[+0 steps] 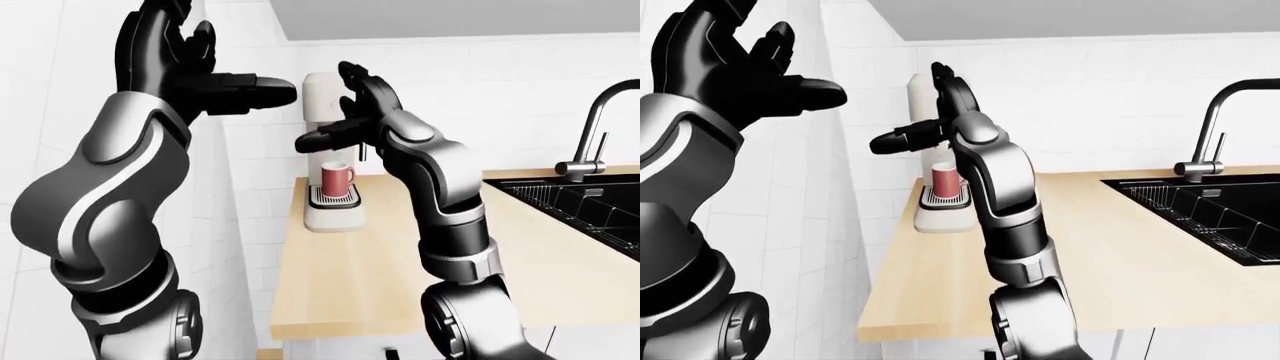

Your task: Press the button on the coffee machine to serve coffee.

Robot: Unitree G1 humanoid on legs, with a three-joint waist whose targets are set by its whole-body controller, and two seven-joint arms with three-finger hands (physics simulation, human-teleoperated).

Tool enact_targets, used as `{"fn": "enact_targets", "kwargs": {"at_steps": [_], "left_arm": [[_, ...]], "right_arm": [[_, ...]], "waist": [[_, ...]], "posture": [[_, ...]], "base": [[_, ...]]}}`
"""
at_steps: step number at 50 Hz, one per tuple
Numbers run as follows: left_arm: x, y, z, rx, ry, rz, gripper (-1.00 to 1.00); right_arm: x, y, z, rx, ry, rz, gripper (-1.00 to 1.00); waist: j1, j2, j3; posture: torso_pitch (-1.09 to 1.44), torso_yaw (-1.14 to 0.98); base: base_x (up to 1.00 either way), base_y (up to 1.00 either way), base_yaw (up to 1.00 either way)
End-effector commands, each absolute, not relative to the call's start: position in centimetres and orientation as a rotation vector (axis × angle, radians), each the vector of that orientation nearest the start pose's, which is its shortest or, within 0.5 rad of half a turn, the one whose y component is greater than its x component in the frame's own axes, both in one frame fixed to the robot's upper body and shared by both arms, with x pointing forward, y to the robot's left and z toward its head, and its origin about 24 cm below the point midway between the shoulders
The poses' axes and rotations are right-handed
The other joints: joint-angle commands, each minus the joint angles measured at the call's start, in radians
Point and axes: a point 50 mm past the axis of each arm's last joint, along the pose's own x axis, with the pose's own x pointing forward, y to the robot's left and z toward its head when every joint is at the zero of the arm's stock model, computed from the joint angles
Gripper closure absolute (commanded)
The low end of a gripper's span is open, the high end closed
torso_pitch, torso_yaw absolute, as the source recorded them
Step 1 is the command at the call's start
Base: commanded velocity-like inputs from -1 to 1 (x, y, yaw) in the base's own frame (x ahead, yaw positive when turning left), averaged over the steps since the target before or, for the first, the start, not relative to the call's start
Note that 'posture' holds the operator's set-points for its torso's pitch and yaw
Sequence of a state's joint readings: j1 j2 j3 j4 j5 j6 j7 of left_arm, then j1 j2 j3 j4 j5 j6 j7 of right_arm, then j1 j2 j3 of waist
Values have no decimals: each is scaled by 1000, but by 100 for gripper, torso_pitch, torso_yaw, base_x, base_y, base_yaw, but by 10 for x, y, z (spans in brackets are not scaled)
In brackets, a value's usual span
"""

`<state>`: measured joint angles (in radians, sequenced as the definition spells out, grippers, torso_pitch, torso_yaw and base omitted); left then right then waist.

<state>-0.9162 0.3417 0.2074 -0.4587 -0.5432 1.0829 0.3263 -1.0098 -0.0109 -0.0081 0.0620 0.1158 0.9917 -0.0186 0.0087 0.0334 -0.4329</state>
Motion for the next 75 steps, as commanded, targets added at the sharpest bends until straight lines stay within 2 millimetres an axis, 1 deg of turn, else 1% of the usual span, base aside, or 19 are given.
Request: {"fn": "enact_targets", "kwargs": {"at_steps": [1,7,15,26,33,45,58,62,65,75], "left_arm": [[289,157,322,-55,-338,-37,-100],[289,157,323,-56,-338,-37,-100],[289,157,322,-57,-338,-38,-100],[289,157,323,-58,-339,-39,-100],[288,156,323,-58,-338,-43,-100],[289,156,323,-60,-337,-44,-100],[289,156,323,-61,-339,-44,-100],[289,156,323,-62,-340,-44,-100],[288,155,323,-61,-340,-46,-100],[288,155,324,-62,-340,-46,-100]], "right_arm": [[354,-61,263,-62,-5,288,-100],[358,-59,259,-61,-1,289,-100],[358,-56,260,-57,0,298,-100],[373,-54,251,-58,2,287,-100],[379,-55,246,-54,3,281,-100],[391,-54,243,-51,5,275,-100],[400,-49,238,-37,7,281,-100],[403,-47,239,-33,8,281,-100],[406,-47,242,-28,4,278,-100],[413,-49,237,-24,2,268,-100]], "waist": [[0,4,2],[0,4,2],[0,5,1],[-1,7,0],[-1,7,0],[-3,9,-1],[-4,11,-2],[-4,11,-3],[-5,12,-3],[-5,13,-3]], "posture": [[-75,0],[-75,0],[-75,0],[-75,0],[-75,0],[-75,0],[-75,0],[-75,0],[-75,0],[-75,0]], "base": [[0,0,0],[0,0,0],[0,0,0],[0,0,0],[0,0,0],[0,0,0],[0,0,0],[0,0,0],[0,0,0],[0,0,0]]}}
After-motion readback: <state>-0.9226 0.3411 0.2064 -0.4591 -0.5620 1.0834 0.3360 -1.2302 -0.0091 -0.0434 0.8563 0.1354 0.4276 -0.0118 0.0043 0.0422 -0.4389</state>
